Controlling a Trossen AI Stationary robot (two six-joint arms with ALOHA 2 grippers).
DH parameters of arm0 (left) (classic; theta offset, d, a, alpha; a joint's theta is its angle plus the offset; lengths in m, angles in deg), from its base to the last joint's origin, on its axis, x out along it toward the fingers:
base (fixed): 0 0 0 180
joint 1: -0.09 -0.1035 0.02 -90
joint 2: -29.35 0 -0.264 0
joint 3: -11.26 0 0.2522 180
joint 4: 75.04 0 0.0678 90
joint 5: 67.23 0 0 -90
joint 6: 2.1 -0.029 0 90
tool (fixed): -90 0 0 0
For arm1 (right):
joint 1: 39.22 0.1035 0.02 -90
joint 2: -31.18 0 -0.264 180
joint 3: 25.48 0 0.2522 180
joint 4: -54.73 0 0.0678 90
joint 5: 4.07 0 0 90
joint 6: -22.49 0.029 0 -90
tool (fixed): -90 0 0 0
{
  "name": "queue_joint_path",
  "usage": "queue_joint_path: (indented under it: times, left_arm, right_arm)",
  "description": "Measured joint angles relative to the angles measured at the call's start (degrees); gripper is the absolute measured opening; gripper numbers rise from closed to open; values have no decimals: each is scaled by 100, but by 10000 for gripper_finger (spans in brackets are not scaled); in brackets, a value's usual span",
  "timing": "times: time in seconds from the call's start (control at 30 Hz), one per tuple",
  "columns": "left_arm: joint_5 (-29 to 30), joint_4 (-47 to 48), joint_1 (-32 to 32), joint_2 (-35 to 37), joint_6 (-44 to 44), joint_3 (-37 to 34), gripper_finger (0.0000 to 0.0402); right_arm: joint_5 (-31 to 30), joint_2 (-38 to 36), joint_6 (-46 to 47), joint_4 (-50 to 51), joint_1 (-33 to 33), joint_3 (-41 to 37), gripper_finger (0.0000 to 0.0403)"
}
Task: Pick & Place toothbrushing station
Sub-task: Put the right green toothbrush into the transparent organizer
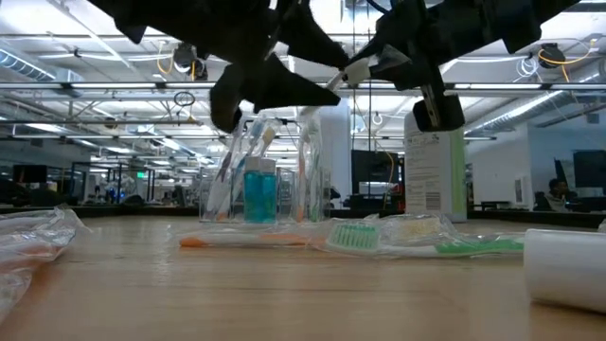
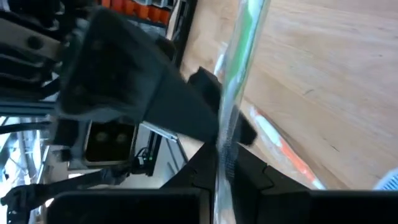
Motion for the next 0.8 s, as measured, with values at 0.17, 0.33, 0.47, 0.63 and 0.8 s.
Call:
queue_joint_path:
  times: [0.17,0.33,0.47,0.63,0.8]
  left_arm:
    - [-8,-44,-117,-115,56,213,237]
    - [12,-12,-277,-133,437,251,200]
    - [9,38,-323,-133,559,251,145]
    - [33,156,-317,-133,717,251,86]
    - [68,231,-317,-135,733,245,48]
  right_arm:
    - [152,3,-41,-123,-7,0,18]
    - [162,1,-128,-90,-46,0,18]
    - [152,1,-313,-95,-98,0,18]
    - [111,2,-708,-98,-127,0,18]
    - [-112,-3,-758,-29,-122,0,18]
